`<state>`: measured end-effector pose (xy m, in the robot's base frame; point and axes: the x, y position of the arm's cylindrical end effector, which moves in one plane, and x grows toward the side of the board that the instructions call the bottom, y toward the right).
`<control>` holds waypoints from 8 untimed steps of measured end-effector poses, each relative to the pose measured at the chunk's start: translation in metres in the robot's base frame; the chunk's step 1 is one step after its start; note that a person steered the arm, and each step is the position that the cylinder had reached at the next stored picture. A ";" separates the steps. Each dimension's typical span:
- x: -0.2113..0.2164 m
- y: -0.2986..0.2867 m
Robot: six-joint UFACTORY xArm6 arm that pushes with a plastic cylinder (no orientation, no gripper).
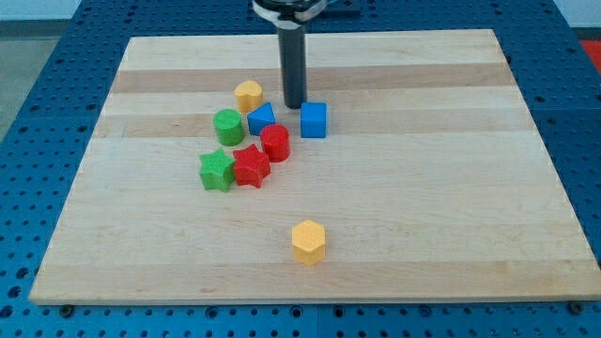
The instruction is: Push the blue cube into the yellow hexagon
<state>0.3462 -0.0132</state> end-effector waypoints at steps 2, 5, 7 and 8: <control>0.011 0.016; 0.122 0.016; 0.178 0.016; 0.188 0.016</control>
<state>0.5343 0.0032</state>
